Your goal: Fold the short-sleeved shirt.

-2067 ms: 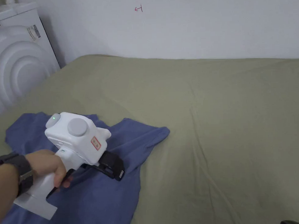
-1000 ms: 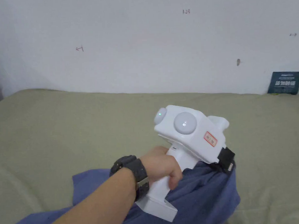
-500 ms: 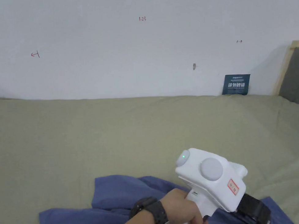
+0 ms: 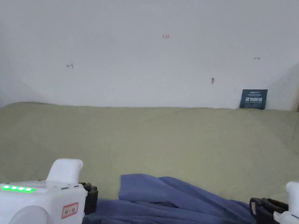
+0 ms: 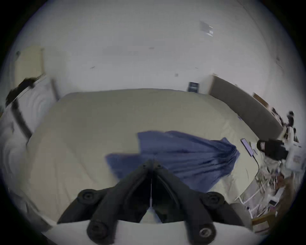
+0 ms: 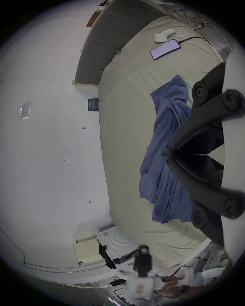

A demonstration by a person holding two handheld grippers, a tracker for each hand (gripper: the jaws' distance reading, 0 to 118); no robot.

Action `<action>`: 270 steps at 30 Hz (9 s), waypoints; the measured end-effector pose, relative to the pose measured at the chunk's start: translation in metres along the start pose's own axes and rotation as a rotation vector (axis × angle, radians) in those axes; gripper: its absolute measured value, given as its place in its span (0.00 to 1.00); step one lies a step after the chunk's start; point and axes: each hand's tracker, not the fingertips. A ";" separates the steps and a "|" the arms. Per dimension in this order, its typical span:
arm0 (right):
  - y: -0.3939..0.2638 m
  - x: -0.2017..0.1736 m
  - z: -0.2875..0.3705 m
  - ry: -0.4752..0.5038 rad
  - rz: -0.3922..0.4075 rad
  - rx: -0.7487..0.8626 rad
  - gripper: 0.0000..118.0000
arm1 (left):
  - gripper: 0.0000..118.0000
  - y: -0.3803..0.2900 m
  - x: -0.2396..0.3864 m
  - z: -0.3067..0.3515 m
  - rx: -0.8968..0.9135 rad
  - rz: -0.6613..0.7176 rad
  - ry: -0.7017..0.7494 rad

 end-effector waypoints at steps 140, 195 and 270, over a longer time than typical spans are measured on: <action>0.156 0.125 -0.206 0.182 -0.181 0.020 0.04 | 0.02 0.116 -0.158 -0.134 -0.033 0.002 -0.241; -0.098 -0.074 0.044 -0.045 0.100 -0.055 0.02 | 0.00 -0.133 0.112 0.008 -0.019 -0.037 -0.010; 0.168 0.000 -0.346 0.378 0.496 -0.356 0.02 | 0.02 -0.053 -0.098 -0.082 -0.164 0.107 -0.178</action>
